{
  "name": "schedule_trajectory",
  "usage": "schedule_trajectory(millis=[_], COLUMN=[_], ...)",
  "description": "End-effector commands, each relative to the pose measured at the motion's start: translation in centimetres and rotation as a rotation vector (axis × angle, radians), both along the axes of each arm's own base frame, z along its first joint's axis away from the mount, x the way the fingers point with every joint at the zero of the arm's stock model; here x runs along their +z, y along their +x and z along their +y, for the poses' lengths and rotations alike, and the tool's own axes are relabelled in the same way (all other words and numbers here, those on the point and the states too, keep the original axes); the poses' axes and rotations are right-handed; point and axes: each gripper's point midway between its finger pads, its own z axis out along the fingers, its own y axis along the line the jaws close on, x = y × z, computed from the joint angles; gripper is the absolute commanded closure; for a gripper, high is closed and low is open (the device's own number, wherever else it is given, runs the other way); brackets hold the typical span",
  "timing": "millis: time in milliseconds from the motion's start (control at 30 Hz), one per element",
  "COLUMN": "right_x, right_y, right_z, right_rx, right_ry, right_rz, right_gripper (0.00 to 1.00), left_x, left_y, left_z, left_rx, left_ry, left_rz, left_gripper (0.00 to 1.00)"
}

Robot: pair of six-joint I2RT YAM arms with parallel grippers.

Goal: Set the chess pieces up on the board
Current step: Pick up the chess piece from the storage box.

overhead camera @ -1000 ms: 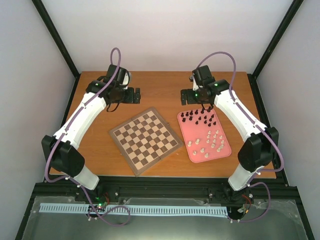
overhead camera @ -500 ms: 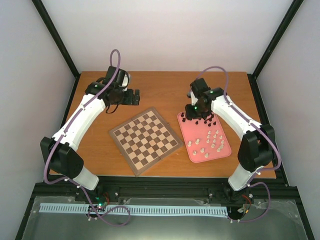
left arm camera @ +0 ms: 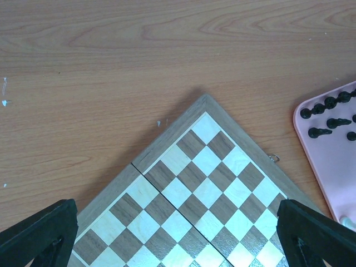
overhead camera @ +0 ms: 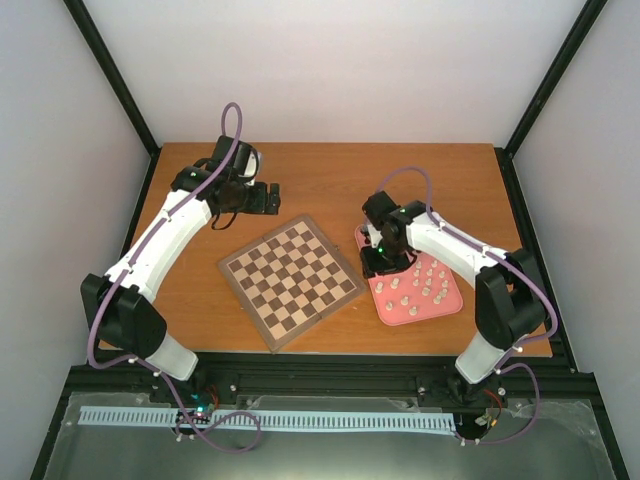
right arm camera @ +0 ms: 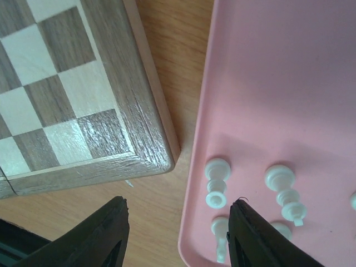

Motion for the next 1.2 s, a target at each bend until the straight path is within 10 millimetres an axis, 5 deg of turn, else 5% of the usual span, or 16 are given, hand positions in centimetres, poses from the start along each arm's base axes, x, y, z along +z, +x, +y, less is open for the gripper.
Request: schedule_trajectory(millis=[0,1167], right_x=[0.0,-4.3], right_y=[-0.7,-1.8], right_z=[-0.2,-1.7], right_rx=[-0.03,-0.047], right_ry=[-0.001,-0.114], right_rz=[0.014,0.106], right_gripper=[0.5,0.51], left_x=[0.2,-1.5], left_y=[-0.1,0.7], left_z=[-0.2,-0.5], left_rx=[-0.014,-0.012], left_ry=[-0.007,0.008], left_rz=[0.003,0.051], left_gripper=[0.0,0.0])
